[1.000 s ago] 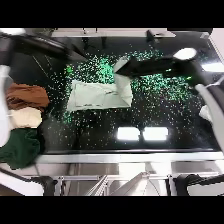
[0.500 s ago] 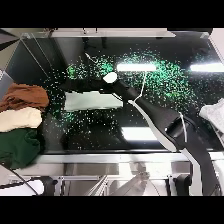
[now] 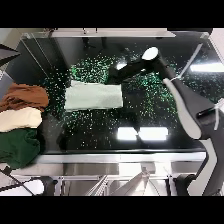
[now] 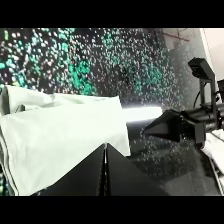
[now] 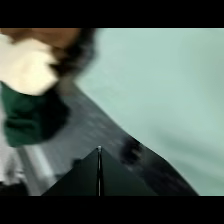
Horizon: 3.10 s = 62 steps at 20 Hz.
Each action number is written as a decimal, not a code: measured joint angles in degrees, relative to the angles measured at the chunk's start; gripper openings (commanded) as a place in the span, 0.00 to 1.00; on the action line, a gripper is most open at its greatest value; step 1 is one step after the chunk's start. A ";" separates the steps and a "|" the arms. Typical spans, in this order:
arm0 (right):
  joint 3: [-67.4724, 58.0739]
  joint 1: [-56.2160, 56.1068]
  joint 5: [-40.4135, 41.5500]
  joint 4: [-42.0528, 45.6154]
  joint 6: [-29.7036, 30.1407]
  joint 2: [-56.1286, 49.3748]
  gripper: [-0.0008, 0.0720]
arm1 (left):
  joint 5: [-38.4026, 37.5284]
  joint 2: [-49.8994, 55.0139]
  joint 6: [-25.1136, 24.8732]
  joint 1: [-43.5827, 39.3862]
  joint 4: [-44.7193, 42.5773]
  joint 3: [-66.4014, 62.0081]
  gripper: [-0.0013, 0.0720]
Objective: Fold the shirts.
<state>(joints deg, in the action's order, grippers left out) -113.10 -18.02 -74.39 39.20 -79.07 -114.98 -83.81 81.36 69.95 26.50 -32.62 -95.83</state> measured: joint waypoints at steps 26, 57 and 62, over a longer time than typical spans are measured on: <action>3.91 9.14 10.32 -19.28 2.01 3.80 0.04 | -4.00 -0.61 -4.50 -1.09 1.18 0.44 0.04; 23.56 82.99 -30.97 47.41 -15.63 30.97 0.49 | -3.30 -0.57 -3.82 -1.57 1.40 9.75 0.03; 21.33 78.18 -28.83 29.53 -16.02 31.41 0.04 | -4.20 -0.66 -4.04 -1.68 4.13 5.18 0.03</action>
<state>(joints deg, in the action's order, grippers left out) -91.77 60.16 -103.22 68.73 -95.09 -83.57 -88.01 80.71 65.91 24.82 -28.49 -90.65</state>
